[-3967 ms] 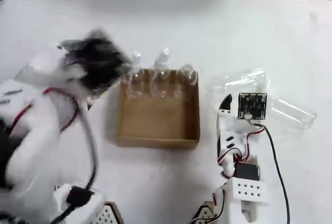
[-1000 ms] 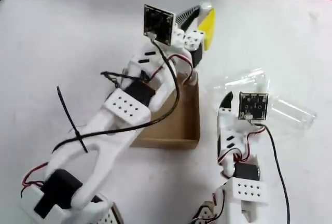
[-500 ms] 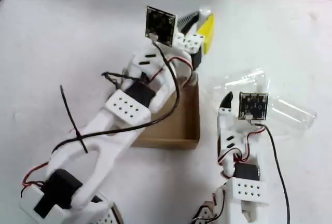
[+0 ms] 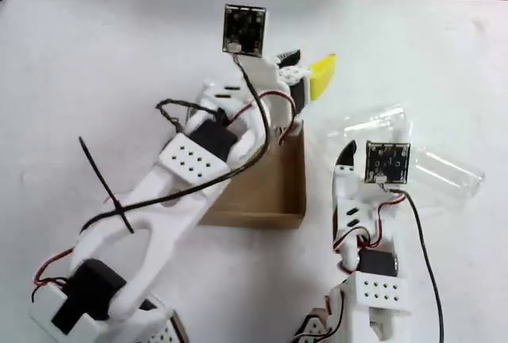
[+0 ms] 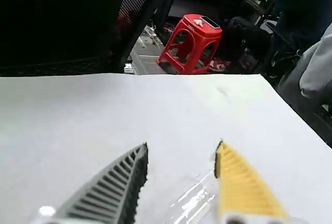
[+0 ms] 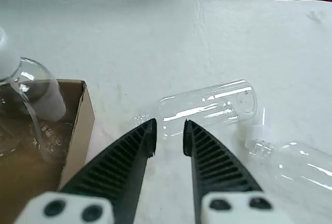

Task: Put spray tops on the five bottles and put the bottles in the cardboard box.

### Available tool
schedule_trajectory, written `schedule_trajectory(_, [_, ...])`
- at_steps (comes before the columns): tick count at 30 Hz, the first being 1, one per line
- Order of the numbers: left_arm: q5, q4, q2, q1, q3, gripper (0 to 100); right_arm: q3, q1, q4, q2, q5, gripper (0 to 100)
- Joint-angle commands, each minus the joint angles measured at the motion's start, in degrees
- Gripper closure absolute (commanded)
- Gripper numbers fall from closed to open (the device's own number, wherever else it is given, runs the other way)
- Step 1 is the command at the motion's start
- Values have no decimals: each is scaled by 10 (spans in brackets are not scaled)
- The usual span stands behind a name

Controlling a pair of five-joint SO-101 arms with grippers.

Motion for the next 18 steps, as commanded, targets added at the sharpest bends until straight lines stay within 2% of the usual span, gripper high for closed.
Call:
schedule_trajectory(1, [5,40,-27,-15,-57,800,-2,4,-14,-7,9,925])
schedule_trajectory(4, [0,90,-71,-28,-74,797,-2,4,-14,-7,9,925])
schedule_trajectory(10, [-121,177,-189,-73,-84,801,-2,4,-14,-7,9,925])
schedule_trajectory(13, [-152,252,-258,-120,-82,801,-2,4,-14,-7,9,925])
schedule_trajectory(18, [-157,392,-341,-230,-78,801,-2,4,-14,-7,9,925])
